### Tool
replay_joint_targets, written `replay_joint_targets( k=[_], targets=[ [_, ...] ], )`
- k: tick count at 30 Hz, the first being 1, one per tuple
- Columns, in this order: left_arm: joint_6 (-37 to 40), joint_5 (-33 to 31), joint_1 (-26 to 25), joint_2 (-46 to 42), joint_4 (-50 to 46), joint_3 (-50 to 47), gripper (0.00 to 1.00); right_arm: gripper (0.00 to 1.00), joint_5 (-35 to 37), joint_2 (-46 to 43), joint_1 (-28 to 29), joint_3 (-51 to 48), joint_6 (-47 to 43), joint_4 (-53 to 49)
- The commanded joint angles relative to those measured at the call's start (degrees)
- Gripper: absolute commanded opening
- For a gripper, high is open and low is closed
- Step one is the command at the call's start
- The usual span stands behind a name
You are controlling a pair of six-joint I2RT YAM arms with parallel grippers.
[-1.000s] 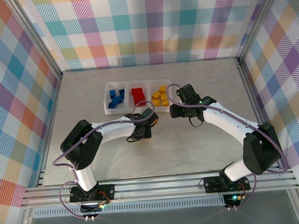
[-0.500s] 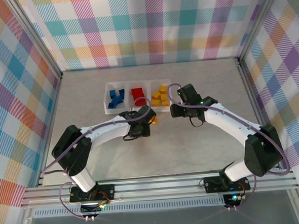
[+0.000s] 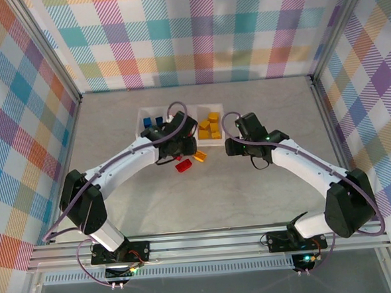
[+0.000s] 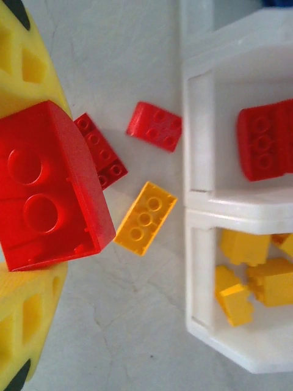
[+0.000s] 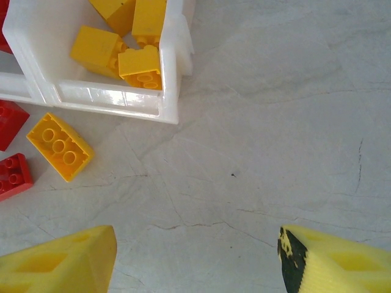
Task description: Sort the legos into containers by color
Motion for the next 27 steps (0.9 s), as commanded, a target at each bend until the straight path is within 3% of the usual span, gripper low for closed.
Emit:
replay_joint_targets(
  k=[1, 9, 16, 20, 27],
  targets=[
    [4.02, -0.25, 3.88, 4.31, -1.26, 5.39, 0.49, 0.71, -0.54, -1.48, 0.0, -1.13, 0.49, 0.21],
    [8.4, 7.29, 12.43, 19.22, 2.7, 20.41, 0.48, 0.71, -4.02, -3.23, 0.17, -4.41, 0.66, 2.2],
    [10.73, 10.34, 14.95, 26.63, 1.13, 29.65, 0.5, 0.7, -6.46, -3.85, 1.95, -8.26, -0.51, 6.27],
    [11.47, 9.72, 15.05, 26.71, -0.21, 30.96, 0.68, 0.7, -6.72, -4.11, 3.5, -8.73, -1.25, 7.05],
    [9.98, 7.29, 15.09, 16.72, 1.65, 20.19, 0.72, 0.71, -7.49, -0.93, 7.55, -7.48, -3.73, 10.78]
  ],
)
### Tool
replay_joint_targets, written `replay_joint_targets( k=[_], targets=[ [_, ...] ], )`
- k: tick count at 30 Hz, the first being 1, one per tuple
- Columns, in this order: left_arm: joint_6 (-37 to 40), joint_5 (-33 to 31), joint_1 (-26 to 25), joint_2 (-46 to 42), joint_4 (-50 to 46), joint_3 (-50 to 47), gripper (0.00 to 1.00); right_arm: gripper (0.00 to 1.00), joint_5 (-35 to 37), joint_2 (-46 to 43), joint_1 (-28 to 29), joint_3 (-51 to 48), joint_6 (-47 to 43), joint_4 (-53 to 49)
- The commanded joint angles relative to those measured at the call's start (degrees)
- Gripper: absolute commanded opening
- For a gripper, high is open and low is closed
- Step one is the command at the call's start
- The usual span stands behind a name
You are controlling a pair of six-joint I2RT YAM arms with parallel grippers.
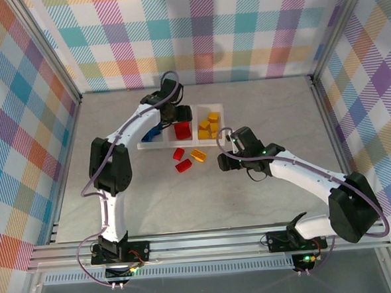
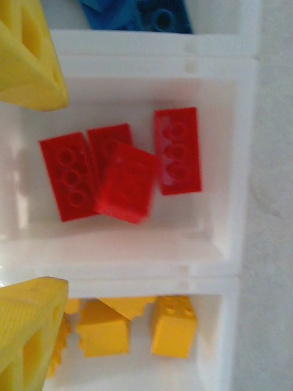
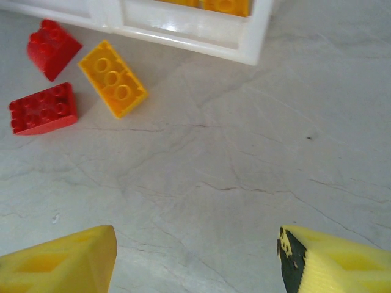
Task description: Sort the legos into containers by color
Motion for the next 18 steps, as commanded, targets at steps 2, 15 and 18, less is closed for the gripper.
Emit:
replay_joint_targets(
  k=[2, 15, 18],
  targets=[
    [-1.38, -2.3, 0.01, -11.11, -0.81, -8.01, 0.72, 0.7, -1.15, 3.81, 2.73, 2.07, -3.48, 5.04],
    [-13.91, 0.67, -0.1, -43.93, 4.49, -43.43, 0.73, 0.69, -3.04, 20.0, 4.52, 11.22, -11.38, 9.28],
    [-13.34, -0.68, -0.06, -45.79, 1.56, -42.06, 0.73, 0.69, -3.35, 22.59, 4.58, 12.74, -11.8, 9.6]
  ],
)
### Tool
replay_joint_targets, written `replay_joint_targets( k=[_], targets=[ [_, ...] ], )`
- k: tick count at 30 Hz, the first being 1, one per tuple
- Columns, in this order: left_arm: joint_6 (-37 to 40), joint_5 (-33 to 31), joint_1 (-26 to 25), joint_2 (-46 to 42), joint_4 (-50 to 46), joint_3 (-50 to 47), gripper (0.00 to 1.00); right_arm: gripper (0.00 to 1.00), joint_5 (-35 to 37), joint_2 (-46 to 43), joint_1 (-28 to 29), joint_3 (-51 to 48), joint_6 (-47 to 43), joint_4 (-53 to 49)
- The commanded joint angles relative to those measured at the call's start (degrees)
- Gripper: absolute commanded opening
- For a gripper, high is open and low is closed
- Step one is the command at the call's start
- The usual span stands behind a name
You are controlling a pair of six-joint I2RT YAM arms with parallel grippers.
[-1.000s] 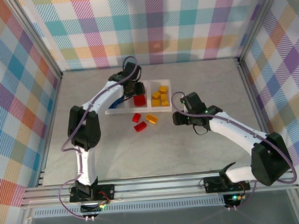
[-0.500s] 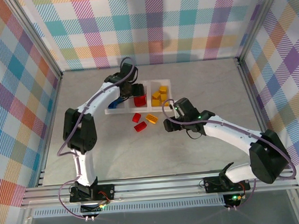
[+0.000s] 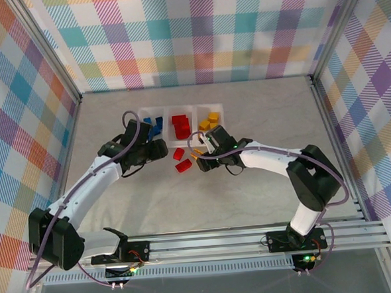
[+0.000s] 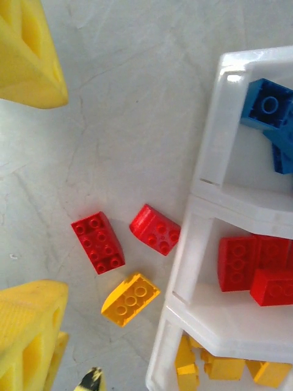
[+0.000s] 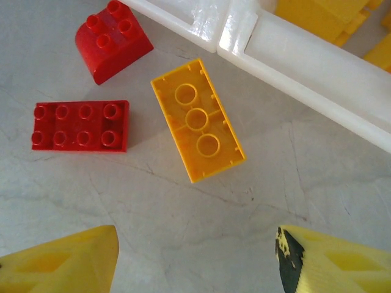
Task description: Sort the legos into containers by color
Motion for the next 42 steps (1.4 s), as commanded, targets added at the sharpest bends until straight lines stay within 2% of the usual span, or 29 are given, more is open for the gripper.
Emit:
replay_joint_targets(
  k=[1, 11, 27, 34, 42],
  targets=[
    [-2.11, 0.43, -0.1, -2.02, -0.47, 1.3, 0.73, 0.69, -0.32, 2.38, 0.41, 2.84, -2.1, 1.11],
    [-0.69, -0.74, -0.28, -4.73, -3.74, 1.65, 0.73, 0.65, 0.73, 9.48, 0.4, 7.97, -2.58, 0.42],
    [-0.37, 0.63, -0.33, -3.87, -3.26, 1.6, 0.73, 0.62, 1.24, 13.82, 0.41, 10.66, -2.58, 1.47],
    [-0.14, 0.61, -0.35, -3.96, -3.49, 1.69, 0.73, 0.55, 0.56, 14.9, 0.41, 11.38, -2.49, 1.49],
    [0.15, 0.53, -0.32, -3.86, -4.05, 2.14, 0.72, 0.4, -0.27, 13.66, 0.41, 10.53, -3.41, 0.76]
  ],
)
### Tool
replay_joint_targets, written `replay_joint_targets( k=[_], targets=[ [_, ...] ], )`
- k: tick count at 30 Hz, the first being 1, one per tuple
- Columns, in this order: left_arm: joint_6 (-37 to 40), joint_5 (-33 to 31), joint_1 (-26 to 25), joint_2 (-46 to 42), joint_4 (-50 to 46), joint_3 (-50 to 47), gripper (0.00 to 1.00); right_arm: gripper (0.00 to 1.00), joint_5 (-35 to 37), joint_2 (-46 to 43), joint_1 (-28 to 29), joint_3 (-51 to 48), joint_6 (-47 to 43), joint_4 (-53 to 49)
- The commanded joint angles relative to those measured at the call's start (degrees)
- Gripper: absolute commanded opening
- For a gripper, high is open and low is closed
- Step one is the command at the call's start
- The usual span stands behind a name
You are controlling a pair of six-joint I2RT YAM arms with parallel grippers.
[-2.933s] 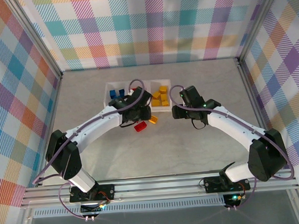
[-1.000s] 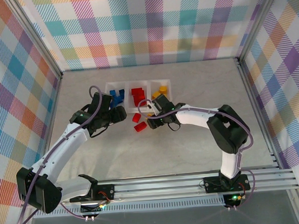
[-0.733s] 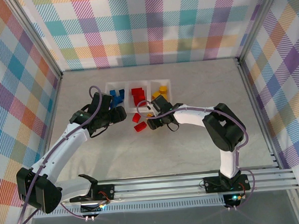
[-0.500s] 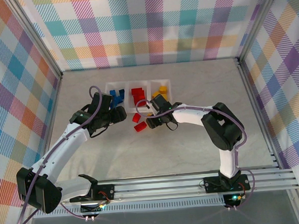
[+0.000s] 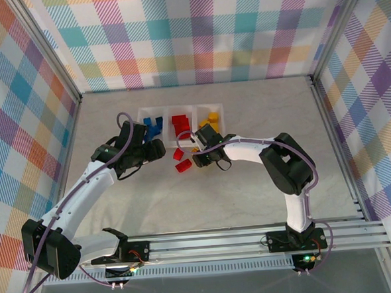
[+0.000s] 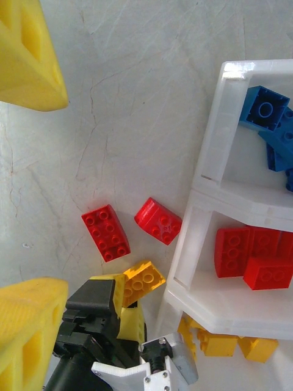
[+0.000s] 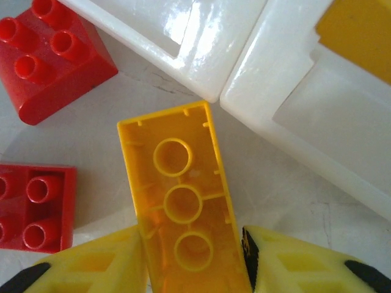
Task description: Sort the legos into containers by color
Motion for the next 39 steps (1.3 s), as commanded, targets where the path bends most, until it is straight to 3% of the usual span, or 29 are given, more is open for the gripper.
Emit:
replay_joint_targets(
  k=[1, 14, 20, 26, 39],
  targets=[
    [0.93, 0.19, -0.23, -0.12, -2.11, 1.89, 0.72, 0.39, -1.47, -1.22, 0.41, 0.38, -1.24, -0.15],
    [1.45, 0.53, -0.4, -1.43, -3.65, 4.09, 0.72, 0.3, -4.8, -15.57, 0.34, -6.75, -3.01, -5.89],
    [0.96, 1.24, -0.76, -1.41, -1.84, 4.0, 0.71, 0.31, -2.05, -18.62, -1.57, -1.25, -3.02, -10.8],
    [0.93, 2.06, -1.21, -1.89, -1.92, 4.0, 0.71, 0.31, 1.51, -12.88, -5.99, 10.93, -1.89, -16.23],
    [1.19, 1.66, -1.61, -3.81, -3.72, 4.1, 0.72, 0.34, 1.54, 5.99, -11.97, 34.72, -1.9, -25.39]
  ],
)
